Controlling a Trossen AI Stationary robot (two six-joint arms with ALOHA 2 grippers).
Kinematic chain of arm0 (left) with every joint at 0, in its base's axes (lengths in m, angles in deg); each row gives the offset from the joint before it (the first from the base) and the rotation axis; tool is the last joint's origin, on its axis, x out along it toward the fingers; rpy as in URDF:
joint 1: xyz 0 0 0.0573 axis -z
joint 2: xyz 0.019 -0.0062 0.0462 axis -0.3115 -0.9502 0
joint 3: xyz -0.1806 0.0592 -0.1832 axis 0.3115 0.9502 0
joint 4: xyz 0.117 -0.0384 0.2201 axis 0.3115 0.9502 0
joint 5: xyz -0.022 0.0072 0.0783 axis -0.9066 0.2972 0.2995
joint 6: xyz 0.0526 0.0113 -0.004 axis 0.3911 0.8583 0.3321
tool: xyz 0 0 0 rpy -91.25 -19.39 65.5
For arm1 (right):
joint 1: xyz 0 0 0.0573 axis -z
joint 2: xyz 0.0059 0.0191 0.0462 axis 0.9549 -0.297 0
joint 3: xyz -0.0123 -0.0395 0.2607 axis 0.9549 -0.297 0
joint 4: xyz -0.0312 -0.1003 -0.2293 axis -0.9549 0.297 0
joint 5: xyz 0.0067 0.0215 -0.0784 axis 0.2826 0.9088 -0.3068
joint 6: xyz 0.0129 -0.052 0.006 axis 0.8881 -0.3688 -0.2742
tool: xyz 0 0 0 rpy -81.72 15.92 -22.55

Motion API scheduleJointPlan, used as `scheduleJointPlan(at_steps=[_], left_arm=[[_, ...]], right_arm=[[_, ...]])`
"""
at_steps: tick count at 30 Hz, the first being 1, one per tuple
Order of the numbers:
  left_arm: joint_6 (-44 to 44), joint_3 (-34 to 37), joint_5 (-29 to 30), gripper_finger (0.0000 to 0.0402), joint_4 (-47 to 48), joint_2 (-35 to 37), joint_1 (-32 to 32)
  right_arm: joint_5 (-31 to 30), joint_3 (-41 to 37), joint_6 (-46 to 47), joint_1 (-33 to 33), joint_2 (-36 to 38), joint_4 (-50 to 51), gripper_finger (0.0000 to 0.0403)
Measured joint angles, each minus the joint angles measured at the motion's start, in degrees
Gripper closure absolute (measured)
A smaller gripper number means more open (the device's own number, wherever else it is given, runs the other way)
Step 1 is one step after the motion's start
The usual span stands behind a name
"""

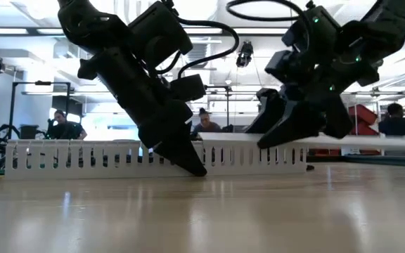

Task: Ziptie cables
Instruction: Insert the white duct lid into the white cable duct until it is secured

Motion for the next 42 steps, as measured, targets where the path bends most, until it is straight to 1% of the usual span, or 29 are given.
scheduleJointPlan(at_steps=[3,6,9,15,18,21,23,31,42], left_arm=[[0.3,0.0,-0.1,0.0174,0.0,0.0,0.1],[0.6,0.0,0.0,0.0183,0.0,0.0,0.2],[0.8,0.0,0.0,0.0192,0.1,0.0,0.3],[1.1,0.0,0.2,0.0188,0.1,0.0,0.6],[1.5,0.0,0.6,0.0188,0.1,0.0,0.9],[1.7,0.0,0.6,0.0190,0.1,0.0,0.9],[1.8,0.0,0.7,0.0190,0.1,0.0,0.9],[2.3,0.0,1.0,0.0189,0.1,0.0,1.0],[2.3,0.0,1.2,0.0186,0.1,0.0,1.1]], right_arm=[[-0.1,0.7,-1.4,0.5,-1.8,-0.6,0.0184],[0.0,1.4,-1.8,0.6,-2.6,-0.6,0.0184],[-0.2,1.7,-3.0,0.6,-2.3,-0.2,0.0184],[-0.1,1.7,-5.1,1.4,-1.5,1.0,0.0184],[1.6,1.8,-4.4,2.7,-1.2,1.9,0.0184],[4.5,1.7,-3.5,4.1,-1.1,2.2,0.0184],[4.9,1.8,-3.5,4.3,-0.8,2.5,0.0184],[4.9,6.5,-4.0,4.5,-0.4,11.6,0.0184],[5.2,7.9,-4.2,5.1,-0.5,13.5,0.0185]])
